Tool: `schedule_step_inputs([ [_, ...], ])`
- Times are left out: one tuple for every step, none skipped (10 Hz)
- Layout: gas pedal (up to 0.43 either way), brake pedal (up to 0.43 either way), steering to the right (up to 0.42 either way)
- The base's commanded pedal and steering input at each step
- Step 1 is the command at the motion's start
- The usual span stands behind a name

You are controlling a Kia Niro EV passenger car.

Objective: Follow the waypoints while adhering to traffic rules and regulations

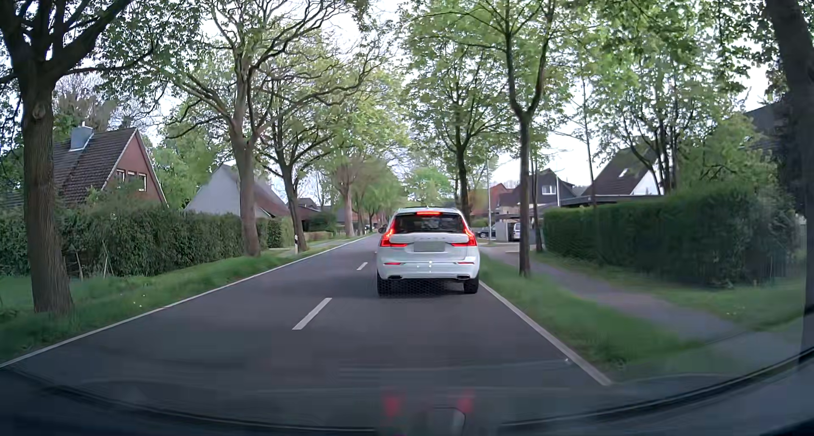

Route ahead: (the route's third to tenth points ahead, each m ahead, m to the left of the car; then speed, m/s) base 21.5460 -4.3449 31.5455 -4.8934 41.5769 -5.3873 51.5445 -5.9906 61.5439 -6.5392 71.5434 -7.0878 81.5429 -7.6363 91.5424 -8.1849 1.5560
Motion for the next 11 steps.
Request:
schedule_step_inputs([
  [0.0,0.146,-0.001],
  [0.0,0.146,0.0],
  [0.0,0.146,0.002],
  [0.0,0.146,0.003],
  [0.0,0.146,0.003],
  [0.0,0.146,0.003],
  [0.0,0.146,0.003],
  [0.0,0.146,0.003],
  [0.0,0.146,0.003],
  [0.0,0.146,0.003],
  [0.0,0.146,0.003],
])
